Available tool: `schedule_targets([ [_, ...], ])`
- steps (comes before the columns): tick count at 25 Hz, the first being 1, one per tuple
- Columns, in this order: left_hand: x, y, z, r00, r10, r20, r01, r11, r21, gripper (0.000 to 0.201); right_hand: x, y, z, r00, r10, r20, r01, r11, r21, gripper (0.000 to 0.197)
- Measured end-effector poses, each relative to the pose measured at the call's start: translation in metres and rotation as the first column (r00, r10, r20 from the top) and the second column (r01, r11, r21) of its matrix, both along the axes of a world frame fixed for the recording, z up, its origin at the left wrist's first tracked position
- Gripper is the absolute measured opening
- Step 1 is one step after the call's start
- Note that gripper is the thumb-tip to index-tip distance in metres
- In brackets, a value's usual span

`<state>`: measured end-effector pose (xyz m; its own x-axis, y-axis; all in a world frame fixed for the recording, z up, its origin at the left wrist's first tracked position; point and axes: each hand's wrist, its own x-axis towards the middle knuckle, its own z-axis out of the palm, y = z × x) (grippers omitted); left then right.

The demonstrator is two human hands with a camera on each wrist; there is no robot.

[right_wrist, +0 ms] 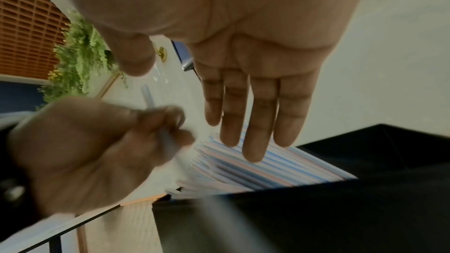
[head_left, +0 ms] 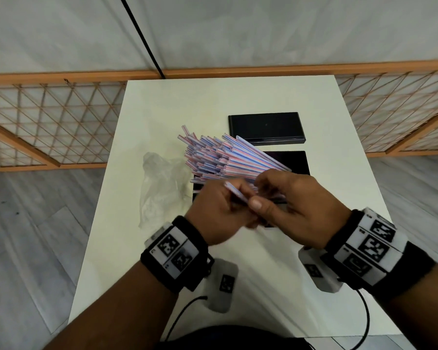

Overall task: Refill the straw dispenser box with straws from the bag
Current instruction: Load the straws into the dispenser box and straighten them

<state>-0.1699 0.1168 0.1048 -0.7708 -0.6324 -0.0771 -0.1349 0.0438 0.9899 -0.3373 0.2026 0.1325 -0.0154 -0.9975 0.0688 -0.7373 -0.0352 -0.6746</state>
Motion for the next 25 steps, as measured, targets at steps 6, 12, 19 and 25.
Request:
schedule_targets([
  [6, -0.015, -0.016, 0.034, 0.939, 0.261, -0.223, -0.25, 0.965, 0.074, 0.007, -0.012, -0.015, 0.005, 0.992, 0.095, 0.077, -0.093, 0.995, -0.028, 0.034],
  [12, 0.008, -0.043, 0.011, 0.574, 0.803, -0.158, -0.808, 0.587, 0.047, 0.016, -0.034, -0.031, -0.041, 0.974, 0.063, -0.216, -0.044, 0.995, 0.089, 0.025],
  [19, -0.01, -0.055, -0.031, 0.654, 0.709, 0.262, -0.755, 0.591, 0.284, 0.098, -0.025, -0.023, -0.055, 0.868, -0.022, -0.495, 0.174, 0.949, 0.263, 0.062],
  [25, -0.018, -0.056, -0.024, 0.666, 0.689, 0.286, -0.742, 0.649, 0.167, 0.09, -0.015, -0.031, -0.059, 0.953, 0.042, -0.299, 0.019, 0.98, 0.197, 0.042],
])
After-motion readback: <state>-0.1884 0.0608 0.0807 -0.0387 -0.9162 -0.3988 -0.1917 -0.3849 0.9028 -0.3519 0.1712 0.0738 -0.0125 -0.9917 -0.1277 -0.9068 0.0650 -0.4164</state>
